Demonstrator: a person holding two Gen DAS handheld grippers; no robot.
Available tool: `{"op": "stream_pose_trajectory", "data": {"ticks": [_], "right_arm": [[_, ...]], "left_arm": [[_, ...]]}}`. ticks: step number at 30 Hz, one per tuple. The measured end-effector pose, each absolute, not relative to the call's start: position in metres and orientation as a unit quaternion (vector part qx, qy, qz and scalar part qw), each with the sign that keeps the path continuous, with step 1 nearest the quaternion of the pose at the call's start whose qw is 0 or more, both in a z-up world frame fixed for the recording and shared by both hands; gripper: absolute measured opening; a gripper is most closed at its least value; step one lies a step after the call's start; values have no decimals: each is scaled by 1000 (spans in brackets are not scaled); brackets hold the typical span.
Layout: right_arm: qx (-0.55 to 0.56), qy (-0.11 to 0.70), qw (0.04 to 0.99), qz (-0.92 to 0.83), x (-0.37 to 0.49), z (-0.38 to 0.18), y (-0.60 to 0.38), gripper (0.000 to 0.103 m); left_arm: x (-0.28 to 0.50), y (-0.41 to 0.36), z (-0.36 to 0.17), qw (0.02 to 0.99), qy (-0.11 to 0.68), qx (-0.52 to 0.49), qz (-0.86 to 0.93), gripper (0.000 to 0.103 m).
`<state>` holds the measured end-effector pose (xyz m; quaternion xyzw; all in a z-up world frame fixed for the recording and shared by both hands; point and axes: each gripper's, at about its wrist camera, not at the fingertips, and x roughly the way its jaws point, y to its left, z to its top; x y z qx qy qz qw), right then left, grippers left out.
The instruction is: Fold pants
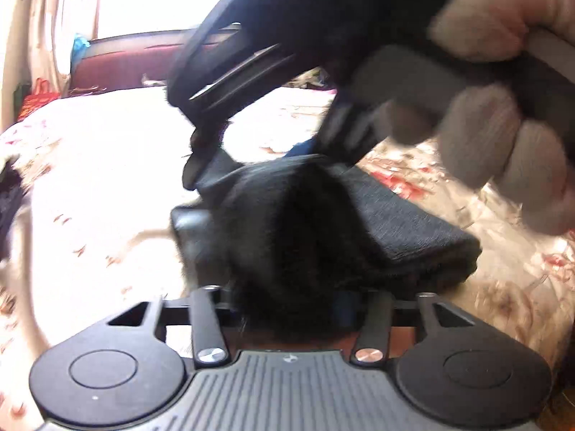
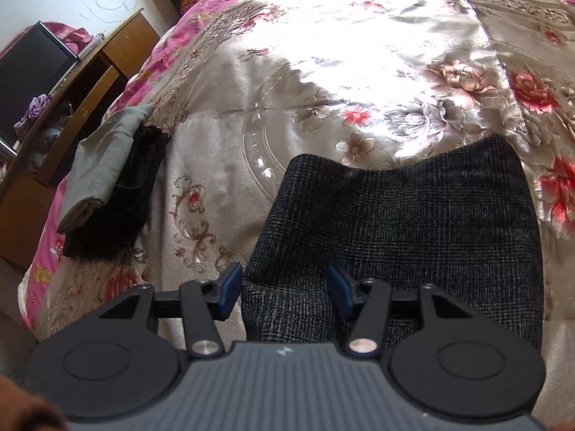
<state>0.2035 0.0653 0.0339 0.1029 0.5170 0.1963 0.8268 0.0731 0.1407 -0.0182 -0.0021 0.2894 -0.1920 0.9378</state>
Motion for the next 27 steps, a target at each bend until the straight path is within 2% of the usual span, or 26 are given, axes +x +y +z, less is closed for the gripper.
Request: {"op": "stream_pose_trajectory", "data": {"ticks": [5, 10, 16, 18, 20, 24, 27], "right_arm": [[187, 515, 792, 270, 200, 35, 54, 55], [148, 470, 822, 285, 187, 51, 52, 54], [138, 449, 855, 221, 184, 39, -17, 56], [127, 441, 864, 208, 188, 34, -29, 56], [119, 434, 868, 213, 199, 31, -33, 56], [83, 424, 866, 252, 242, 16, -17, 55], [42, 439, 863, 248, 274, -17, 3, 54]], "left_arm": [[55, 155, -24, 940, 305, -13, -153, 66], [38, 181, -12, 948, 303, -24, -93, 66], [53, 207, 41, 967, 230, -68, -87, 66], [72, 194, 53, 970, 209, -73, -102, 66], [86, 170, 55, 974, 197, -31, -104, 66], [114, 131, 36, 966, 222, 52, -118, 67], [119, 119, -6, 949, 282, 111, -91, 69]]}}
